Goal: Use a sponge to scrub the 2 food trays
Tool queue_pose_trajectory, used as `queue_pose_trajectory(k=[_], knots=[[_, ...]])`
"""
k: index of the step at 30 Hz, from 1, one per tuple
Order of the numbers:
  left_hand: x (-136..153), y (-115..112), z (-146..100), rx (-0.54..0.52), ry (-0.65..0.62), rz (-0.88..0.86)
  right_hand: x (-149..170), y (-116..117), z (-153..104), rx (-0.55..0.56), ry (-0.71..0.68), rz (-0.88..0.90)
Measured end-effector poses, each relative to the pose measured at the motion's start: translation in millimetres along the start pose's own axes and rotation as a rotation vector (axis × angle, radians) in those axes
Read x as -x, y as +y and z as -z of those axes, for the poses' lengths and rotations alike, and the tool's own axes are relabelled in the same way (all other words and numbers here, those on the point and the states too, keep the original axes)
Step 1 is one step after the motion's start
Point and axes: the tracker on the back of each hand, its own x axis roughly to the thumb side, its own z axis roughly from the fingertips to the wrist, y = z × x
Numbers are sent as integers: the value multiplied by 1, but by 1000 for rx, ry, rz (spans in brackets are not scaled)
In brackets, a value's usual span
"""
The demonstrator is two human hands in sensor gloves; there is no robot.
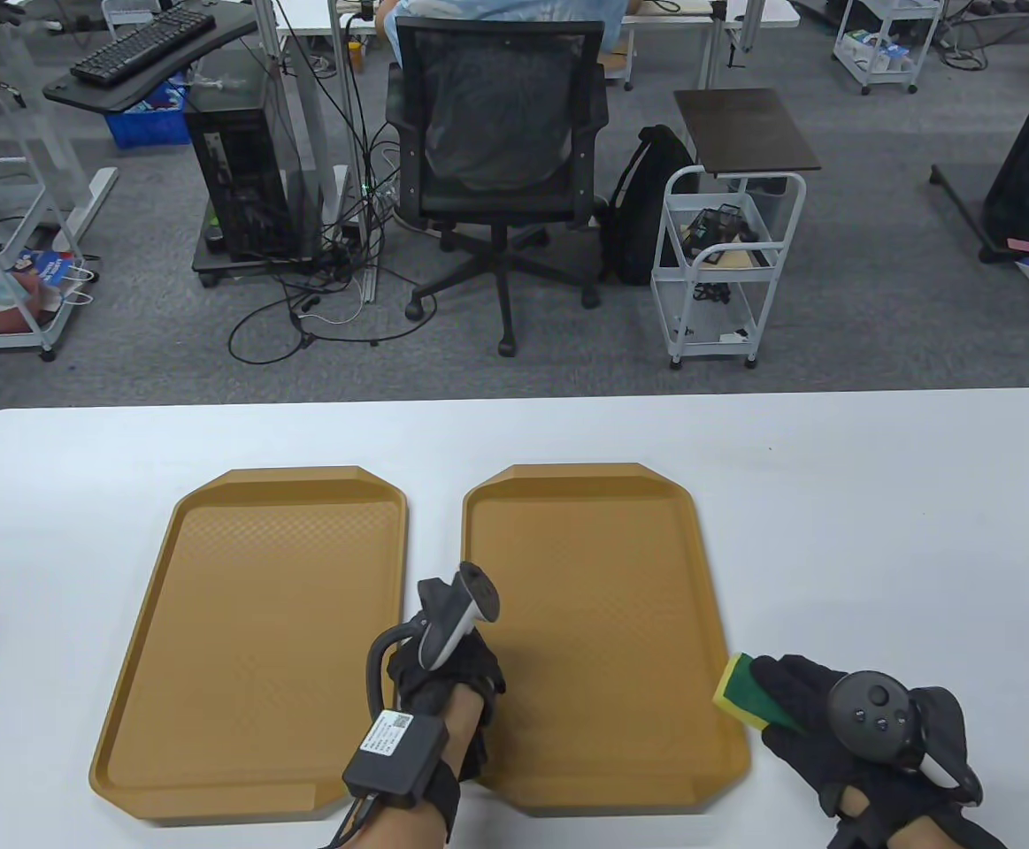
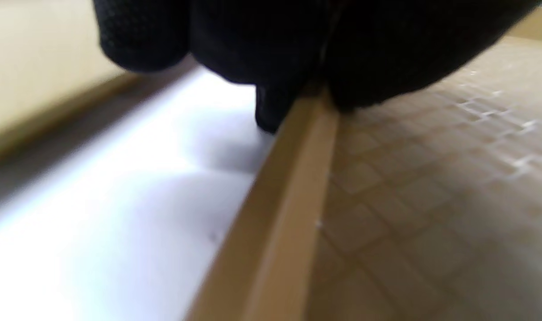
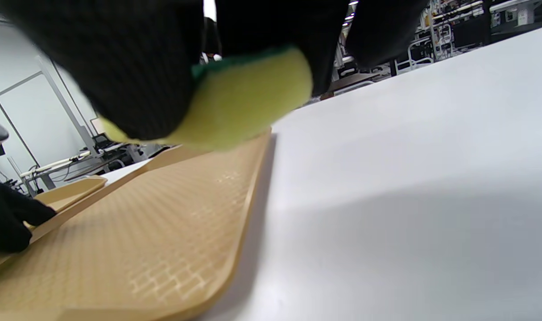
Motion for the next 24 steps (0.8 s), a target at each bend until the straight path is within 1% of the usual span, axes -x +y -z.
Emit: queue_pose_trajectory(k=[1, 3, 4, 9, 12, 15, 18, 19, 20, 24], knots=[[9, 1, 5, 103, -20, -162, 2, -2, 0, 1, 1, 15], [21, 4, 10, 198, -55, -315, 4, -5, -1, 7, 3, 41], [27, 4, 11, 224, -72, -386, 5, -8, -2, 16, 3, 60], [35, 3, 9, 289, -95, -554, 7, -12, -3, 27, 4, 78], [34, 0, 2, 283, -113, -569, 7, -12, -4, 27, 4, 78], [32, -10, -5, 309, -114, -656, 8, -12, -4, 31, 1, 77], [25, -25, -11, 378, -115, -738, 8, -13, -5, 38, -5, 69], [21, -31, -12, 419, -120, -769, 8, -13, -5, 39, -6, 70], [17, -37, -13, 460, -110, -821, 8, -12, -5, 39, -9, 73], [-4, -59, -17, 536, -61, -1019, 7, -12, -6, 38, -14, 66]])
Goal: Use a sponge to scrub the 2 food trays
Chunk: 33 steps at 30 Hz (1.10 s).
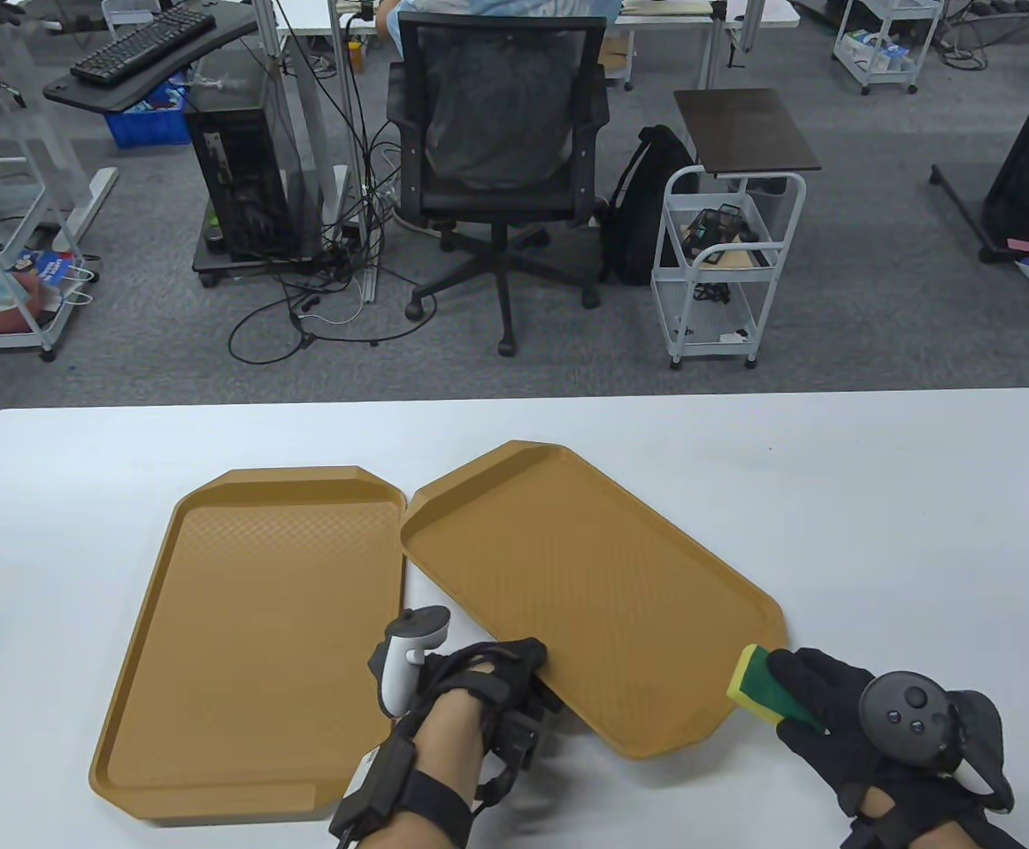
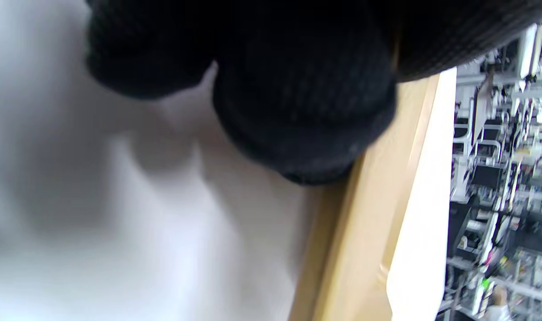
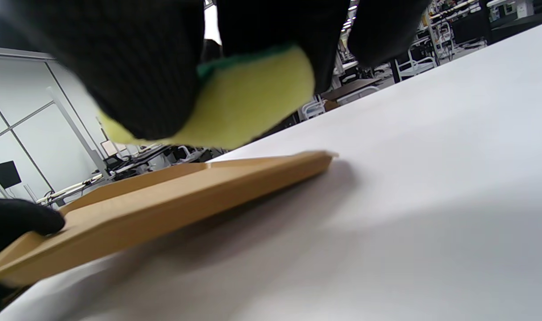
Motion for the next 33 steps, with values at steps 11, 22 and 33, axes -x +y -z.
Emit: queue_pose_trajectory(k=[11, 22, 33], knots=[[-17, -76, 71, 13, 44, -353, 3, 4, -2, -14, -23, 18], [-50, -82, 104, -103, 80, -410, 4, -2, -3, 11, -33, 60], [-51, -82, 105, -138, 89, -438, 12, -6, -3, 23, -18, 80]])
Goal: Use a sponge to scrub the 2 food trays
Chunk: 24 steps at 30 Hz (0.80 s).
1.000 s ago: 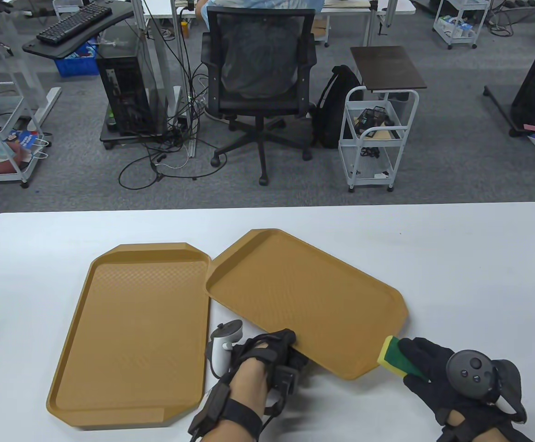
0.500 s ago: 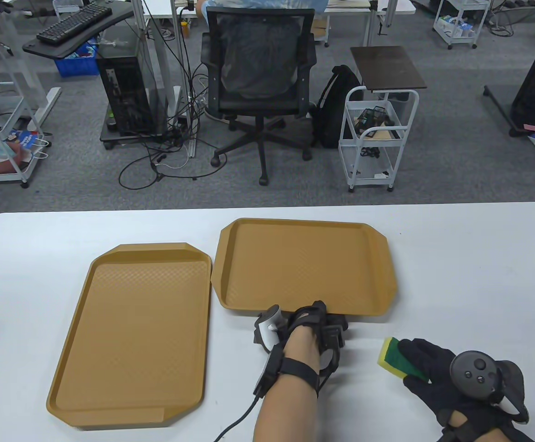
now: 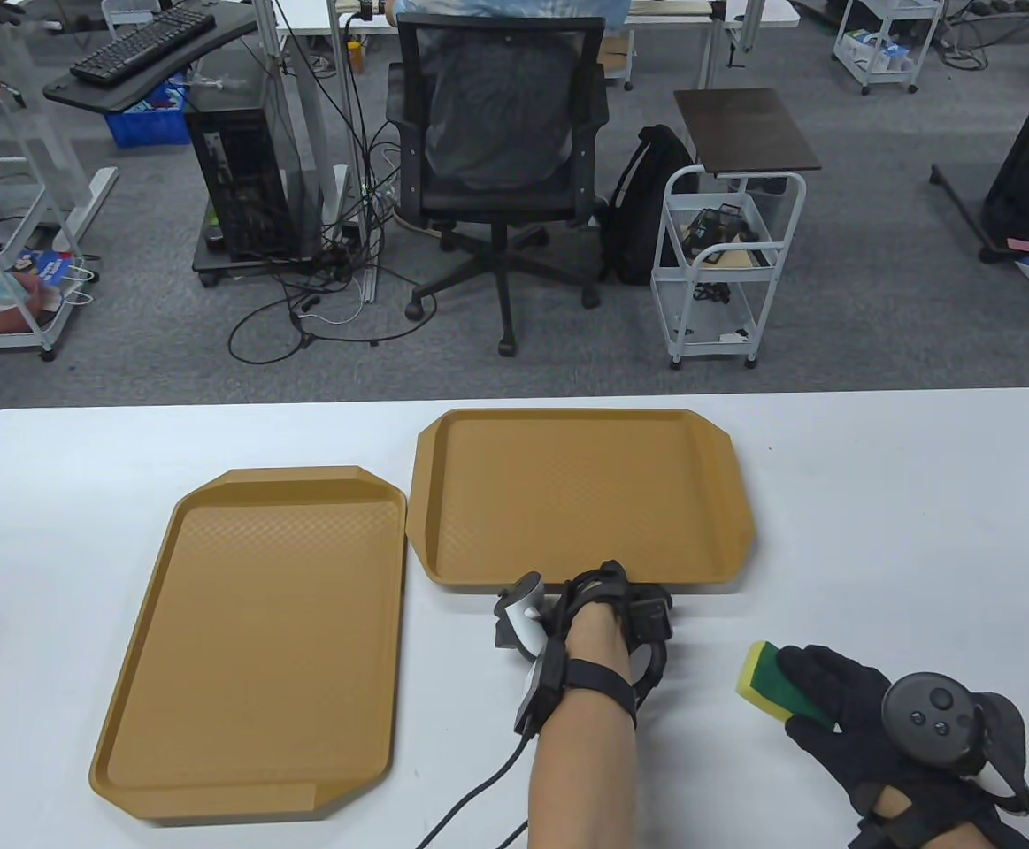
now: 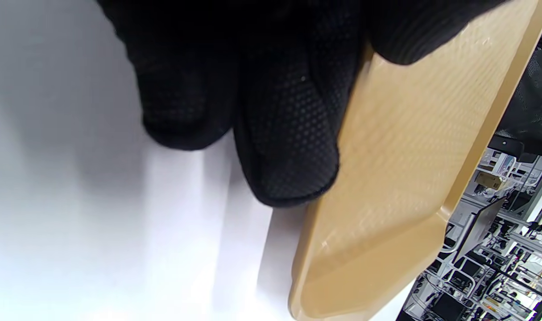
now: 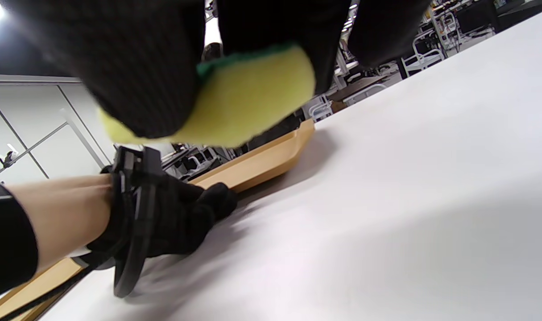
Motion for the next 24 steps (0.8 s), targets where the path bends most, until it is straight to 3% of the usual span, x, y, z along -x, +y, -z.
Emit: queue_pose_trajectory(k=[8, 11, 13, 16, 18, 22, 24], knots=[[10, -4, -3, 53, -11, -15, 0, -1, -1, 2, 4, 15], [4, -6, -11, 32, -54, 117, 1, -1, -1, 1, 3, 12], [-6, -5, -19, -2, -128, 302, 2, -1, -1, 1, 6, 9], [-12, 4, -28, 70, -185, 374, 3, -2, -1, 7, 9, 0], [-21, 23, -38, 63, -232, 389, 2, -1, -1, 8, 12, -19], [-43, 75, -62, -141, -354, 527, 4, 2, -1, 0, 18, -35], [-50, 113, -73, -136, -374, 481, 5, 3, -1, 0, 25, -41]])
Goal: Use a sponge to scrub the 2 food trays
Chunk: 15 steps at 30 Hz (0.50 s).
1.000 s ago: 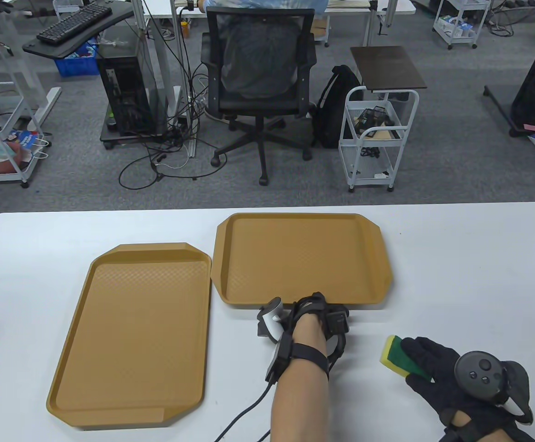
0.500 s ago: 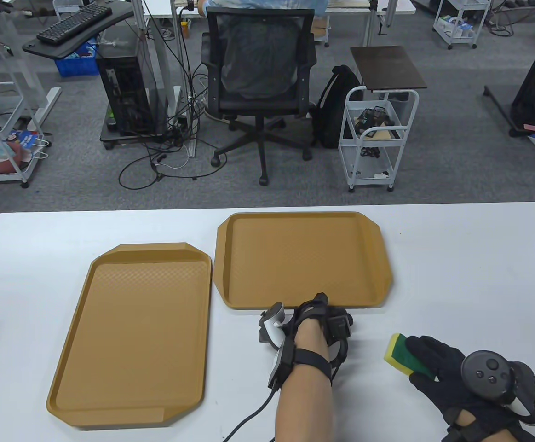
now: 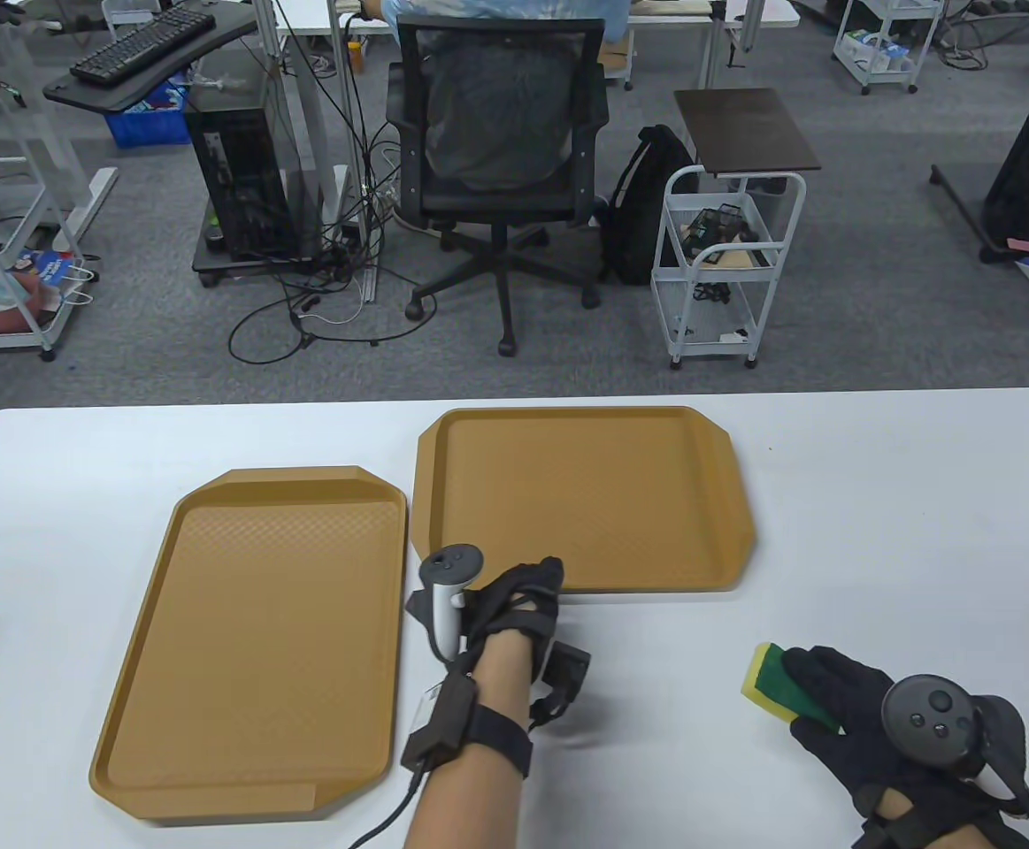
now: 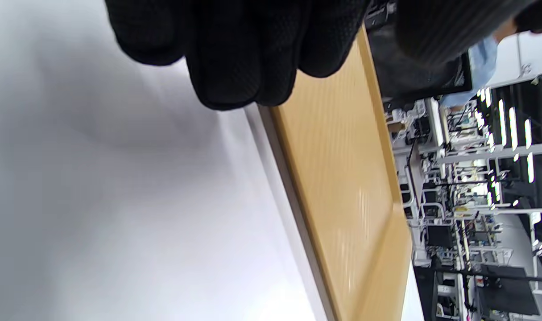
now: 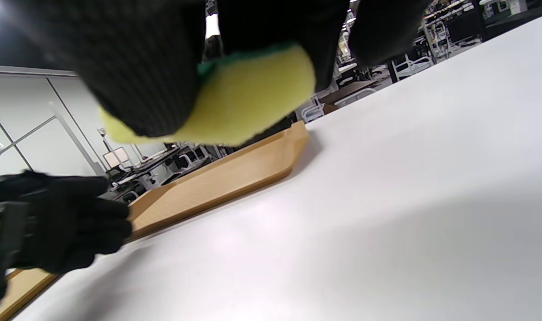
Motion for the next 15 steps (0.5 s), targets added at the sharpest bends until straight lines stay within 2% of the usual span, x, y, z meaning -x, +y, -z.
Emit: queue_pose_trajectory(k=[2, 3, 5, 7, 8, 11, 15], knots=[[8, 32, -5, -8, -7, -89, 1, 1, 0, -1, 7, 2], [14, 53, -9, -51, -12, -110, 2, 1, 0, -1, 12, 0], [20, 88, -15, -151, -38, -70, 2, 3, 0, -1, 15, -17], [26, 129, -23, -270, -86, 44, 2, 5, 1, -1, 21, -43], [27, 142, -26, -310, -87, 74, 2, 6, 2, -3, 23, -51], [35, 190, -34, -476, -65, 193, 1, 9, 2, -14, 35, -72], [61, 251, -35, -566, 38, 158, 2, 12, 2, -30, 55, -75]])
